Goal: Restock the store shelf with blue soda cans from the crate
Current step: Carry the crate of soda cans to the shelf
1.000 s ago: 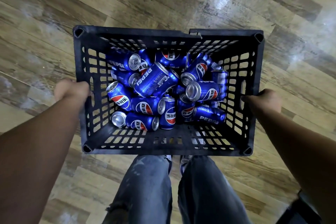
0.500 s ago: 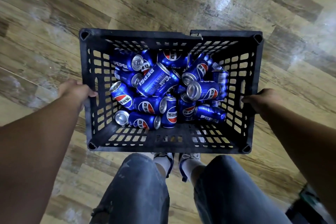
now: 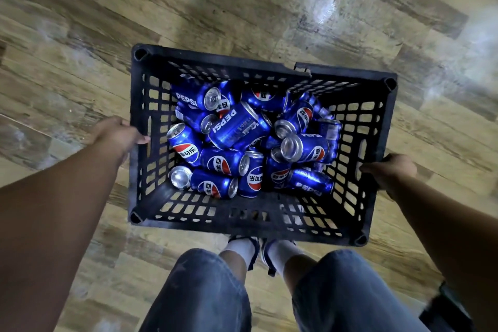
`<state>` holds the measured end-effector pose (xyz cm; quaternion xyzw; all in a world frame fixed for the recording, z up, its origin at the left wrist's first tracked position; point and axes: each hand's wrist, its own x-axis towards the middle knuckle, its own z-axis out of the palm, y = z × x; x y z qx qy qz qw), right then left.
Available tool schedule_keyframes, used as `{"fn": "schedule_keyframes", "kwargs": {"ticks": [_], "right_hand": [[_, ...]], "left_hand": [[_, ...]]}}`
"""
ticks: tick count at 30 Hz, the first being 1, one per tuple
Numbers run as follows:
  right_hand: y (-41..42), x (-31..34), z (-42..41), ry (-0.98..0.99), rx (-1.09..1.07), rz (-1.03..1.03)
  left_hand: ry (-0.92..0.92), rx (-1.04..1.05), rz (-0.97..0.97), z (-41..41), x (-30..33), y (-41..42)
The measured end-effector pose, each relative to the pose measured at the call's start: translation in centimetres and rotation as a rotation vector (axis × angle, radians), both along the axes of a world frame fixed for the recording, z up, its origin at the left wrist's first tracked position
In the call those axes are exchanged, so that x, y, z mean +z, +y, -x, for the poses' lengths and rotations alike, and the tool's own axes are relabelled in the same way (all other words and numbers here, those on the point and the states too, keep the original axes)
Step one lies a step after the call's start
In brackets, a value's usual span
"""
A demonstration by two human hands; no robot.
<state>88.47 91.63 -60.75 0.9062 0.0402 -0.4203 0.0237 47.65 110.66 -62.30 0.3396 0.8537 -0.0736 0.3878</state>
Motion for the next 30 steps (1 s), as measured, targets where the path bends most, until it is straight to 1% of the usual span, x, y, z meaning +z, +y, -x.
{"fn": "schedule_keyframes", "kwargs": {"ticks": [4, 7, 8, 10, 14, 20, 23, 27, 30], "right_hand": [[-0.2, -0.8, 0.3, -0.03, 0.01, -0.067], [-0.5, -1.0, 0.9, -0.084, 0.116, -0.082], [-0.6, -1.1, 0.9, -0.091, 0.144, -0.08], [-0.7, -1.3, 0.5, -0.07, 0.163, -0.066], [0.1, -0.5, -0.1, 0.01, 0.13, -0.032], [-0.5, 0.1, -1.1, 0.049, 0.173, 0.019], [0.4, 2.2, -2.0, 0.064, 0.162, 0.028], [3.0, 6.2, -3.2, 0.02, 0.182, 0.04], [3.6, 10.0, -3.7, 0.006, 0.233, 0.076]], "left_hand": [[0.105, -0.035, -0.062, -0.8, -1.3, 0.0], [0.251, -0.21, -0.082, -1.7, -0.9, -0.7], [0.271, -0.241, -0.083, -1.8, -0.8, -0.8], [0.24, -0.257, -0.058, -1.9, -0.5, -0.5], [0.101, -0.231, -0.003, -1.1, 1.1, -0.1], [0.047, -0.15, 0.011, -1.2, 2.9, -0.7], [0.015, -0.156, 0.005, -2.0, 4.8, 0.3], [-0.044, -0.167, -0.007, -3.4, 8.0, 1.6], [0.0, -0.219, 0.049, -3.3, 9.9, 2.3]]}}
